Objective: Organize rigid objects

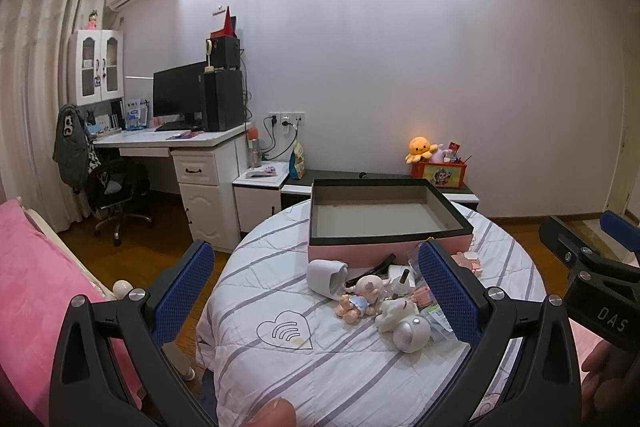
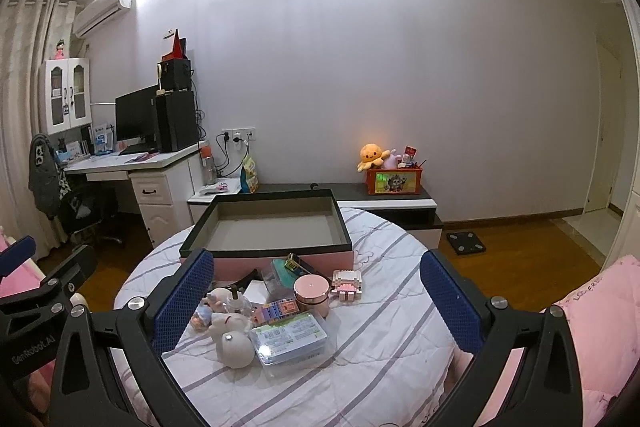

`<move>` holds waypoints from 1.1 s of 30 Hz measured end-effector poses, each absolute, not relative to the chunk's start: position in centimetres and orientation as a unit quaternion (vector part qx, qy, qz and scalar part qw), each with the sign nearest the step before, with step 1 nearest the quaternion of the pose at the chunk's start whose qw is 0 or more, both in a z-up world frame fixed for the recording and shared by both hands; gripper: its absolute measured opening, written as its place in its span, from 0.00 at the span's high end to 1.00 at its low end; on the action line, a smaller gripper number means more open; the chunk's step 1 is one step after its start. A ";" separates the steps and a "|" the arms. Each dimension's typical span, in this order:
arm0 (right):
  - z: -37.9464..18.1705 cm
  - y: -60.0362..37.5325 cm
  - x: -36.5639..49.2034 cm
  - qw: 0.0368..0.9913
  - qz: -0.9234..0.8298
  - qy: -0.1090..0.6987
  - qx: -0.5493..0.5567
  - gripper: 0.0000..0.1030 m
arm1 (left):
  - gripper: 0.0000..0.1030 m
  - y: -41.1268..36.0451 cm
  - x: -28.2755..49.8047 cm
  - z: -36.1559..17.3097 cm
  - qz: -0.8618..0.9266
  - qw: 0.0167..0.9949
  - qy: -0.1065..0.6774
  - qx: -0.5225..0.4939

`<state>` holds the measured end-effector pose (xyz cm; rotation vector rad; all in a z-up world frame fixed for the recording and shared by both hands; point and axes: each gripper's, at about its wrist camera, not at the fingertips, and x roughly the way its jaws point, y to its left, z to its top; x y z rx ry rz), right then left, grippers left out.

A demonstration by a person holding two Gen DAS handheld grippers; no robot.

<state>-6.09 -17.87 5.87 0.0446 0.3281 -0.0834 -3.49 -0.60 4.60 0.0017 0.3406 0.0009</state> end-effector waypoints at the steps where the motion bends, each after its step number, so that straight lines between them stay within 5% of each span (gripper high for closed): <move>1: 5.9 -17.8 -6.1 0.986 -0.041 0.163 0.021 0.00 | 0.00 -0.7 -3.5 4.6 0.000 0.985 0.171 0.001; 33: -2.9 -21.0 3.1 0.939 0.039 0.341 0.013 0.00 | 0.00 -4.1 4.0 -4.0 0.006 0.942 0.335 0.010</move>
